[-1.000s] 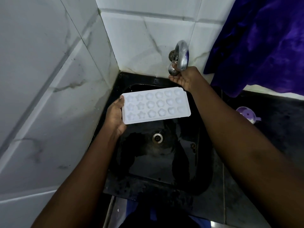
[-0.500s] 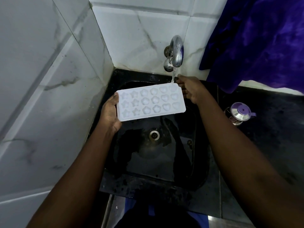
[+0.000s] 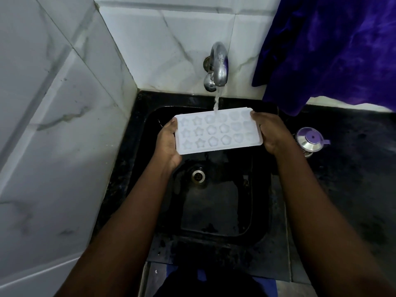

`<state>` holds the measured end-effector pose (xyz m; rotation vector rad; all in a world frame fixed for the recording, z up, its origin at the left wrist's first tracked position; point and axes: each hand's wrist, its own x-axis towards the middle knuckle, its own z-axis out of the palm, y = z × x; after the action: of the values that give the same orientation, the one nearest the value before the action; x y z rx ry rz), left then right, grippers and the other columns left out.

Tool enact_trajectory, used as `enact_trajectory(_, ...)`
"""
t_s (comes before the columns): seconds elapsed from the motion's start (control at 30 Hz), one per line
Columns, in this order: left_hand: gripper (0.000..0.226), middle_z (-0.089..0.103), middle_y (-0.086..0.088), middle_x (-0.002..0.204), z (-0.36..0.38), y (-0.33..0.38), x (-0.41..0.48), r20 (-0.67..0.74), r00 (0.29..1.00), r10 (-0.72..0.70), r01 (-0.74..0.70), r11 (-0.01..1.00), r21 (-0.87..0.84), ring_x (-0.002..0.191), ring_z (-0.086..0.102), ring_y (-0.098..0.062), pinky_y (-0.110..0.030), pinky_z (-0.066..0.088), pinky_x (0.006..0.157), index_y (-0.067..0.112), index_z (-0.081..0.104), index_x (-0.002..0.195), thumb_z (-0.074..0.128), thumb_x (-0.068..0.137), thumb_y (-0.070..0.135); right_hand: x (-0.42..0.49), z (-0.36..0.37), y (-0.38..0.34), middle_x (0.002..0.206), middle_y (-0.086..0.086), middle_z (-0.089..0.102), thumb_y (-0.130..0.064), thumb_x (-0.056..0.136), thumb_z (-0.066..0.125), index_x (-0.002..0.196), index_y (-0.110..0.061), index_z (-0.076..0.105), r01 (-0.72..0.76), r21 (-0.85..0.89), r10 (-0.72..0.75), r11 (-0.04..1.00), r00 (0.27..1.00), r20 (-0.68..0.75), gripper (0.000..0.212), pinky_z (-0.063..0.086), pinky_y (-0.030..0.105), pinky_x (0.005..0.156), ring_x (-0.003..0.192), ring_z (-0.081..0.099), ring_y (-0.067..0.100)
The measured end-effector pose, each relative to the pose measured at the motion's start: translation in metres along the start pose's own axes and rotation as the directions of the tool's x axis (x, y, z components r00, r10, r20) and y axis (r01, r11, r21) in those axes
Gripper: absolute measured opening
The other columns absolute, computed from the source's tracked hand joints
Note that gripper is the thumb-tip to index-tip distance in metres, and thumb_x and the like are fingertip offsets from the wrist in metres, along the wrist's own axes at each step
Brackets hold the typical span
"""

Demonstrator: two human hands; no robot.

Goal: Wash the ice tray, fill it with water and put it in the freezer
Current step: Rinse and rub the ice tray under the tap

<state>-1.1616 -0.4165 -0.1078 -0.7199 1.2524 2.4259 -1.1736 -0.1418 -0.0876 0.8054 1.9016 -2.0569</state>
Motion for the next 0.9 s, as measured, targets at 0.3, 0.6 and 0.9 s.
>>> enact_trajectory(0.3,0.044,0.068,-0.026,0.139,0.048,-0.024,0.013,0.090,0.995,-0.030,0.033,0.999,-0.025,0.127,0.065,-0.049,-0.064,0.060,0.092,0.002,0.062,0.140,0.050,0.110,0.033,0.003,-0.037,-0.018,0.092,-0.005,0.071,-0.025,0.102,0.067,0.111,-0.014,0.075,0.139,-0.165,-0.175,0.976,0.957,-0.229,0.016,0.055,0.021,0.059,0.081,0.067,0.012)
enact_trajectory(0.6,0.053,0.069,-0.024,0.139,0.043,-0.018,0.007,0.079,0.997,-0.013,0.015,1.000,-0.019,0.126,0.068,-0.045,-0.064,0.060,0.096,0.001,0.058,0.147,0.053,0.109,0.037,0.004,-0.024,-0.033,0.090,0.001,0.072,-0.021,0.098,0.070,0.107,-0.013,0.077,0.206,-0.136,-0.235,0.969,0.938,-0.254,0.014,0.055,0.023,0.055,0.071,0.068,0.010)
enact_trajectory(0.9,0.057,0.074,-0.020,0.131,-0.002,0.041,-0.001,0.118,0.993,0.024,-0.011,0.994,-0.106,0.115,0.075,-0.036,-0.051,0.064,0.089,0.003,0.067,0.133,0.040,0.112,0.049,0.013,0.056,-0.036,0.089,0.000,0.072,-0.021,0.102,0.066,0.089,-0.018,0.072,0.259,-0.097,-0.268,0.961,0.958,-0.099,0.014,0.057,0.025,0.054,0.075,0.072,0.009)
